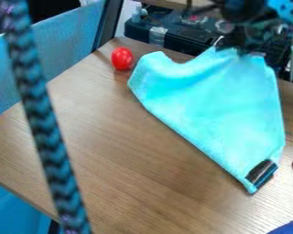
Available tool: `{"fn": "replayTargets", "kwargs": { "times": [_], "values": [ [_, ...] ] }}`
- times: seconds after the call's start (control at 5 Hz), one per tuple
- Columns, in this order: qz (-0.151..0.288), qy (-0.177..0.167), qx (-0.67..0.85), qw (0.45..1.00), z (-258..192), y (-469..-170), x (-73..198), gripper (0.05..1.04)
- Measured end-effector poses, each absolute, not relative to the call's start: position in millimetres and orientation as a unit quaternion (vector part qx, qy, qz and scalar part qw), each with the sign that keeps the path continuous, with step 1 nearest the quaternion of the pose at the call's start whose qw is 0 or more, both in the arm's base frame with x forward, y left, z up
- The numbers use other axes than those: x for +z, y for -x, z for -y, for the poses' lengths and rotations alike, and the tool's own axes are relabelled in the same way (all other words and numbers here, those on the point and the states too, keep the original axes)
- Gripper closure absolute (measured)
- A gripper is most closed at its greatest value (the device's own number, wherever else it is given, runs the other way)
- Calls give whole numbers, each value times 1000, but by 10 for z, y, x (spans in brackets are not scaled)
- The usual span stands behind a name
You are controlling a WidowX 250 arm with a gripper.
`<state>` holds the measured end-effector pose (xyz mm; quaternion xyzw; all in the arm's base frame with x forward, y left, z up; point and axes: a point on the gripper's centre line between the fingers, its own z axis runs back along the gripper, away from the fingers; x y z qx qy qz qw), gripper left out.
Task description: Unfold the cloth from right to left
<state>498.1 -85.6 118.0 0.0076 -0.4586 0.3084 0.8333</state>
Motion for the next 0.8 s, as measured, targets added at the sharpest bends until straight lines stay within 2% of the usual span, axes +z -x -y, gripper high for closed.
{"fn": "replayTargets", "kwargs": {
  "times": [0.2,0.4,0.6,0.8],
  "values": [
    [466,21,309,828,870,-4869,1341,1032],
    [433,33,328,839,723,-4686,1303,1032],
    [385,25,349,854,548,-4426,1301,1032],
    [377,24,359,854,421,-4159,1442,1032]
  ]
}}
